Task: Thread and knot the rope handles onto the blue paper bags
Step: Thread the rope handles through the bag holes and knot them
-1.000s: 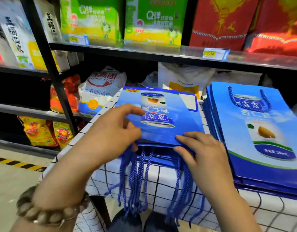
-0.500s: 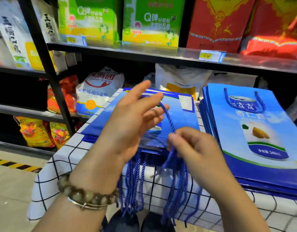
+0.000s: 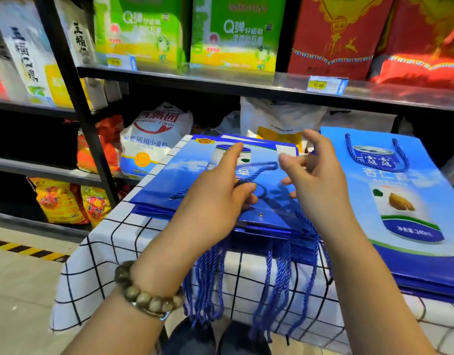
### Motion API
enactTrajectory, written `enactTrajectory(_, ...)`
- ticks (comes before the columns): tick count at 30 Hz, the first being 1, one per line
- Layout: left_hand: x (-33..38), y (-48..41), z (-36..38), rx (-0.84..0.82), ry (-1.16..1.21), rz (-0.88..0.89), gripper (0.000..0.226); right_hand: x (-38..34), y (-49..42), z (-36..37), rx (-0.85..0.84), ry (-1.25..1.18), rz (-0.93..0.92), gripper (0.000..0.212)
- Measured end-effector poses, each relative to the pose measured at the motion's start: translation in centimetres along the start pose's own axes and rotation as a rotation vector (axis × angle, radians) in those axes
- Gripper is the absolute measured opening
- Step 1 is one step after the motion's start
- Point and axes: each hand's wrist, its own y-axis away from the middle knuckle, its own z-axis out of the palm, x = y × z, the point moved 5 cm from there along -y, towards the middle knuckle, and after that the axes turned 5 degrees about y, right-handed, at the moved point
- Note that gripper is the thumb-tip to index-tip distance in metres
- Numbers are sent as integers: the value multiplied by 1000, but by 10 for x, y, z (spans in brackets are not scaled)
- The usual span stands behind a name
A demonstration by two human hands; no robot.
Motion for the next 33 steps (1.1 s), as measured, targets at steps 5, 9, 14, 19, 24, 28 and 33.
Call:
enactTrajectory(5, 2, -3, 8, -108, -196, 82, 79, -2, 24, 15, -310, 6, -220, 17)
enactTrajectory(9, 3, -2, 14, -182, -284, 142, 80, 5, 26, 16, -299, -216, -71, 22)
enactTrajectory(14, 6, 1, 17, -198, -549, 198, 80, 1, 29, 13, -252, -88, -179, 26)
enactTrajectory(19, 12, 3, 17, -164, -569, 197, 85, -1, 39, 13, -47, 6, -199, 19)
enactTrajectory(24, 21, 6, 21, -21, -861, 249, 97, 6, 43, 14, 21, 58, -30, 15)
enactTrajectory(28, 19, 5, 25, -35, -903, 242, 96, -3, 42, 9, 24, 228, -123, 28)
enactTrajectory(33, 11, 4, 23, -149, -618, 202, 96, 4, 37, 12, -39, 177, -88, 22)
